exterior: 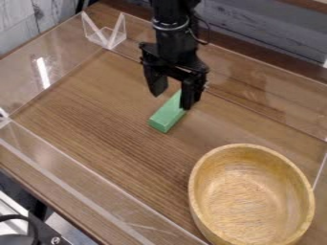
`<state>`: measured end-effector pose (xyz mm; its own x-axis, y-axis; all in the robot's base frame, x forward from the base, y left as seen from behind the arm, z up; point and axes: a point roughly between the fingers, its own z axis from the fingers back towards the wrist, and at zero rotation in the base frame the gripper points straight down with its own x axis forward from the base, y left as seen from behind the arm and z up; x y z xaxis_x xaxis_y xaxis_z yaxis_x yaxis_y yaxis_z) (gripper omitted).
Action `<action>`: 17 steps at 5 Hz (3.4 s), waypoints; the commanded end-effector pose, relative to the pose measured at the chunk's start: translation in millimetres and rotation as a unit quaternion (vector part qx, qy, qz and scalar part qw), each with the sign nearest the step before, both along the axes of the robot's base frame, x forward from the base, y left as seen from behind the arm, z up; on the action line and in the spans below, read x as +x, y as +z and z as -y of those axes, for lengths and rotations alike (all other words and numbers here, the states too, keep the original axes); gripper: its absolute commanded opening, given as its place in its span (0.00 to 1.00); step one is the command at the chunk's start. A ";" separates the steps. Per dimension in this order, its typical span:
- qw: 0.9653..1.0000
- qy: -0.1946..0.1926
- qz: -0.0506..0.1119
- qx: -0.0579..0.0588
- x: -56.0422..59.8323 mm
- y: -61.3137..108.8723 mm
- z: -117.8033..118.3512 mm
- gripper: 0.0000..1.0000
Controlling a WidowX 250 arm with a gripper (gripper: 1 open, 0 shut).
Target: Put the green block in the brown bowl
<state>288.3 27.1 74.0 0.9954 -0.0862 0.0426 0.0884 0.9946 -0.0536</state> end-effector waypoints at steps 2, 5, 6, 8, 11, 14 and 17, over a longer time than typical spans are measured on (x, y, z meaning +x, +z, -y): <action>0.999 0.004 0.041 0.004 4.9 21.0 -3.3 1.00; 1.000 0.002 0.027 0.012 4.9 -3.7 -4.3 1.00; 1.000 0.003 0.022 0.015 5.6 -12.8 -4.9 1.00; 1.000 0.001 0.018 0.018 7.4 -27.1 -6.6 1.00; 1.000 -0.003 0.016 0.023 9.3 -43.1 -8.8 0.00; 1.000 -0.015 0.014 0.017 8.1 -32.1 -0.7 0.00; 1.000 -0.022 0.017 0.014 10.4 -16.8 4.3 0.00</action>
<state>285.7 24.3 32.8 0.9923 -0.1226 -0.0148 0.1219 0.9916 -0.0423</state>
